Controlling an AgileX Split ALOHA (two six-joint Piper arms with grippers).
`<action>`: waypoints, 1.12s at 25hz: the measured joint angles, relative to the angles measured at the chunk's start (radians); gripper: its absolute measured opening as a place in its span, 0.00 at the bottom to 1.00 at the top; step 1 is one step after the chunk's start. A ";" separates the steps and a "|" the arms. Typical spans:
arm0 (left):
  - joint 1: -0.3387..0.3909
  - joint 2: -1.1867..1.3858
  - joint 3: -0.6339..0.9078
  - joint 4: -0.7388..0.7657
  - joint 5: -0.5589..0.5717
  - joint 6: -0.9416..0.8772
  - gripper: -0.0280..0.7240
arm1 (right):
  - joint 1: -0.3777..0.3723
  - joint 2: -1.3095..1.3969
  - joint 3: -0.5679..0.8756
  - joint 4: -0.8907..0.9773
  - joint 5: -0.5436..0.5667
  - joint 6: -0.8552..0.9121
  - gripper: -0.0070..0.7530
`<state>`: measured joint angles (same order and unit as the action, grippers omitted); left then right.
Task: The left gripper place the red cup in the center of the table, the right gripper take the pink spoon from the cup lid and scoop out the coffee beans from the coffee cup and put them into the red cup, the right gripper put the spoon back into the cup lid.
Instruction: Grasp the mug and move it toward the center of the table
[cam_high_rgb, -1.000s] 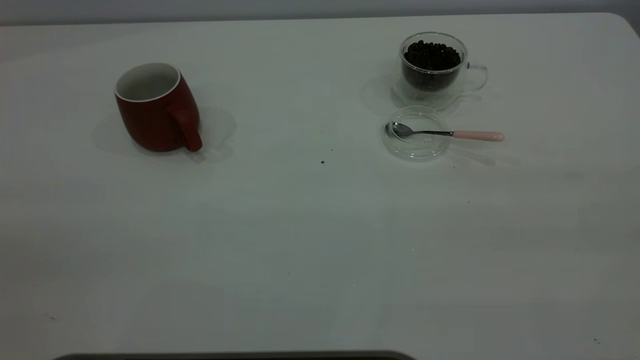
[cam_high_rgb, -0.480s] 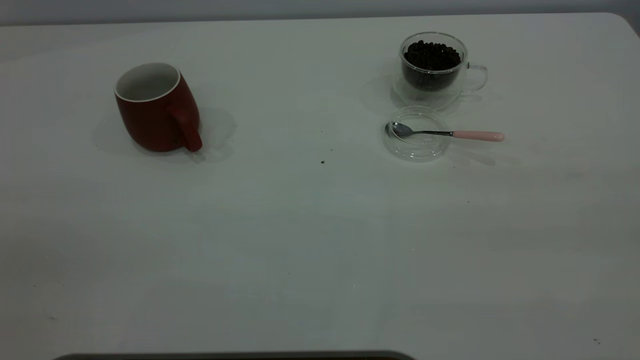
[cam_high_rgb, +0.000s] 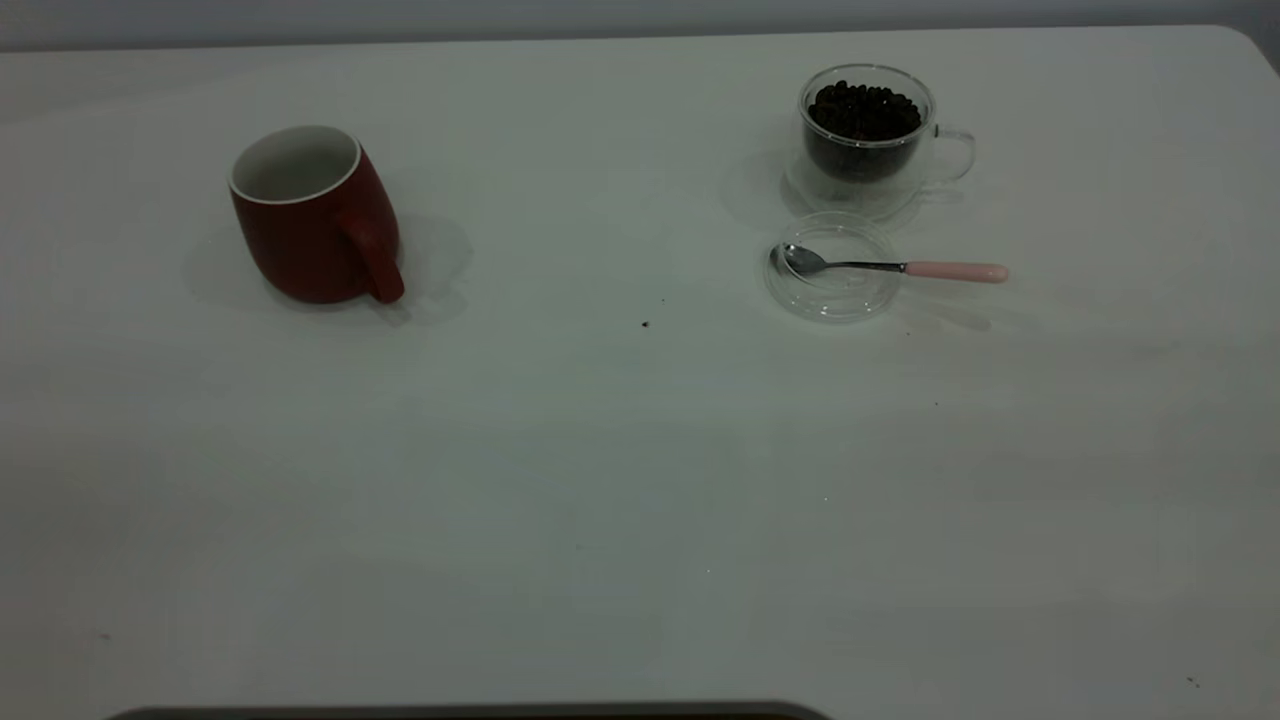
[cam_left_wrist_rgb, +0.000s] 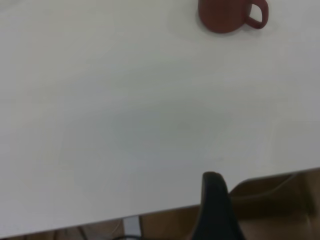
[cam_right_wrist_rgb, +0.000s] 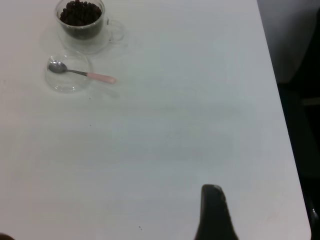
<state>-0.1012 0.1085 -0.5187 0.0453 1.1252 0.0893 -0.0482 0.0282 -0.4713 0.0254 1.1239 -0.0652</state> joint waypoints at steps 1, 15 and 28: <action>-0.013 0.041 -0.021 0.014 0.000 -0.008 0.82 | 0.000 0.000 0.000 0.000 0.000 0.000 0.73; -0.072 0.861 -0.309 0.301 -0.148 -0.021 0.82 | 0.000 0.000 0.000 0.000 0.001 0.000 0.73; -0.073 1.594 -0.477 0.359 -0.571 0.379 0.82 | 0.000 0.000 0.000 0.000 0.001 0.000 0.73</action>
<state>-0.1745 1.7021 -0.9953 0.4043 0.5542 0.4681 -0.0482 0.0279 -0.4713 0.0254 1.1246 -0.0652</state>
